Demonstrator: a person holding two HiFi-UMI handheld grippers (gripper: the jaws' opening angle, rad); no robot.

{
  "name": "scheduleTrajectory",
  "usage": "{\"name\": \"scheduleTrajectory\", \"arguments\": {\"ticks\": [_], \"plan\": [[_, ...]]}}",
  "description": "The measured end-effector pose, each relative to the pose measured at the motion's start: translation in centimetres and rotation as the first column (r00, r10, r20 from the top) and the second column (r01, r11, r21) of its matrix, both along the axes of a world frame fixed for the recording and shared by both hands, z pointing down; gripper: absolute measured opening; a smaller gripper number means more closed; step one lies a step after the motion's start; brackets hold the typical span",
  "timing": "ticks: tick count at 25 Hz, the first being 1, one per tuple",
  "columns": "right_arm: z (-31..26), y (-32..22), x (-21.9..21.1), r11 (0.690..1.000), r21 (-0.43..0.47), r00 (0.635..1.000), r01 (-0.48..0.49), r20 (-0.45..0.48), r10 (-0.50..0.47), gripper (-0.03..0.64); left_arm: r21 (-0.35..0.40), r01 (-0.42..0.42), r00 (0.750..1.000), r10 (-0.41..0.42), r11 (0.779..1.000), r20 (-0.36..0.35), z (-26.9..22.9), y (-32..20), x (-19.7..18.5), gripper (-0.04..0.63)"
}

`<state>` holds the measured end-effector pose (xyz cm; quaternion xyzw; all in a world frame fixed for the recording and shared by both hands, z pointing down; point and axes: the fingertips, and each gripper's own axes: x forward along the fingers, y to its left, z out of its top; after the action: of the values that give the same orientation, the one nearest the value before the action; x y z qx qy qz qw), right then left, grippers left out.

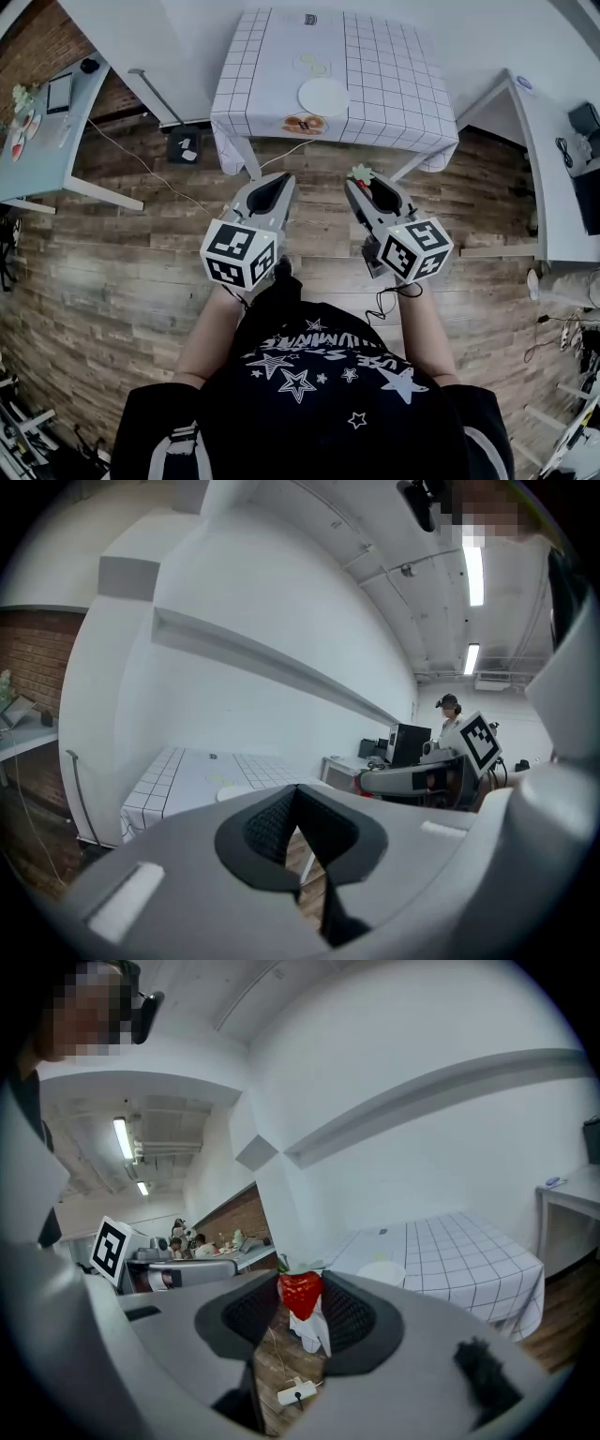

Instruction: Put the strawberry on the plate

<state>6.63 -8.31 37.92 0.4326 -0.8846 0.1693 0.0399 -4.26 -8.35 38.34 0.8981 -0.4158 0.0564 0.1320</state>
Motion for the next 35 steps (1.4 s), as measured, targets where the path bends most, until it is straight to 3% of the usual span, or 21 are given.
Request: {"name": "scheduleTrajectory", "arguments": {"ticks": [8, 16, 23, 35], "plan": [[0.2, -3.8, -2.1, 1.000, -0.011, 0.999, -0.021, -0.028, 0.020, 0.149, -0.013, -0.013, 1.000, 0.013, 1.000, -0.017, 0.8, -4.1, -2.4, 0.009], [-0.3, -6.1, -3.9, 0.997, 0.023, 0.997, -0.069, -0.042, 0.070, 0.149, 0.028, -0.067, 0.997, 0.067, 0.997, -0.027, 0.5, -6.3, -4.2, 0.009], [1.2, -8.0, -6.7, 0.998, -0.032, 0.996, -0.059, -0.072, 0.056, 0.149, -0.003, -0.079, 0.996, 0.079, 0.997, -0.036, 0.9, -8.7, -6.4, 0.009], [1.5, -9.9, -5.1, 0.991, -0.037, 0.989, -0.130, -0.078, 0.127, 0.149, -0.005, -0.096, 0.995, 0.096, 0.995, -0.030, 1.4, -10.1, -6.3, 0.009]]}}
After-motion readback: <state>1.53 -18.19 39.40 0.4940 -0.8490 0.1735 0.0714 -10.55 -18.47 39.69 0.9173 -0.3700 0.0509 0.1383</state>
